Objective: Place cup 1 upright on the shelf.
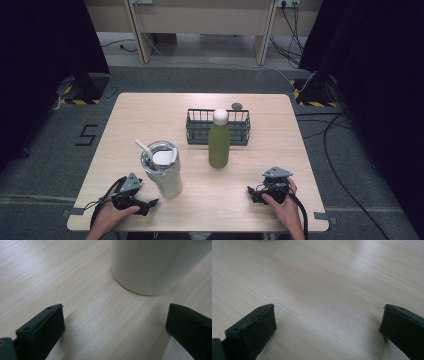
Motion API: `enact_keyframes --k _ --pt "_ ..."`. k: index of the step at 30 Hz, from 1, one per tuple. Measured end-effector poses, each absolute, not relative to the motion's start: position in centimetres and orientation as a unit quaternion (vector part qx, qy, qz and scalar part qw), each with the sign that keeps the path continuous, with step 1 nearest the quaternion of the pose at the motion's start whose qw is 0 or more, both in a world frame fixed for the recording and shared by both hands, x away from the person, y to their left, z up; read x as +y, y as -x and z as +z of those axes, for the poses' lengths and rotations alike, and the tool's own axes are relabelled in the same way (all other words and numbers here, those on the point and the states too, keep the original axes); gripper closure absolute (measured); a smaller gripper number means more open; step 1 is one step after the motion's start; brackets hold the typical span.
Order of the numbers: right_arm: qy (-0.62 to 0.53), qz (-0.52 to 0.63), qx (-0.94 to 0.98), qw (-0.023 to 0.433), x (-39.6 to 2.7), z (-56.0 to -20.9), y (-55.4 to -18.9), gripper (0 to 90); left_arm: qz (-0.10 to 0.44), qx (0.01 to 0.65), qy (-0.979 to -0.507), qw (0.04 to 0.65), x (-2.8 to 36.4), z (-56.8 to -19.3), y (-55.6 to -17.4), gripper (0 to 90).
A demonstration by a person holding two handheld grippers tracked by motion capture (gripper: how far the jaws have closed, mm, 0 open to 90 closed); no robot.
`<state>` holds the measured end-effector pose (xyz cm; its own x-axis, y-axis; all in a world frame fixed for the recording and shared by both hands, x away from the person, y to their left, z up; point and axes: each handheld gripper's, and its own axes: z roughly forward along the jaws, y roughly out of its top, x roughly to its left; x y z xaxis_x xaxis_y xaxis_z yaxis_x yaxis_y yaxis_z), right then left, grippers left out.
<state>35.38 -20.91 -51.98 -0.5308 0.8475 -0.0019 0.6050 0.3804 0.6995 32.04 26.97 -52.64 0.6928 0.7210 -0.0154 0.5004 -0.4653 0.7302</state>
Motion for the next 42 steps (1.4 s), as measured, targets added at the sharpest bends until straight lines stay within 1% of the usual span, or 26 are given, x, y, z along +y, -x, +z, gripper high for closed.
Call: enact_keyframes --k 15,18,20,22,24,31,42 --pt "-0.448 0.33 0.811 0.184 -20.92 -51.98 -35.38 0.3 0.149 0.362 -0.843 0.37 26.99 -52.64 -32.04 1.4" --pt "-0.448 0.33 0.811 0.184 -20.92 -51.98 -35.38 0.3 0.147 0.359 -0.843 0.374 27.02 -52.63 -32.01 2.6" --pt "-0.448 0.33 0.81 0.184 -20.91 -51.98 -35.38 0.3 0.151 0.356 -0.842 0.376 27.05 -52.58 -31.91 7.6" --pt "-0.448 0.33 0.81 0.184 -20.9 -51.98 -35.38 0.3 0.15 0.353 -0.838 0.388 27.24 -52.49 -31.8 15.9" --pt "-0.448 0.33 0.81 0.184 -20.9 -51.98 -35.38 0.3 0.149 0.353 -0.838 0.389 27.27 -52.49 -31.81 14.6" --pt "-0.448 0.33 0.81 0.184 -20.91 -51.98 -35.38 0.3 0.164 0.351 -0.822 0.418 27.32 -52.19 -31.56 14.9" --pt "-0.448 0.33 0.81 0.184 -20.9 -51.98 -35.38 0.3 0.172 0.344 -0.798 0.465 27.02 -51.65 -31.13 14.9"
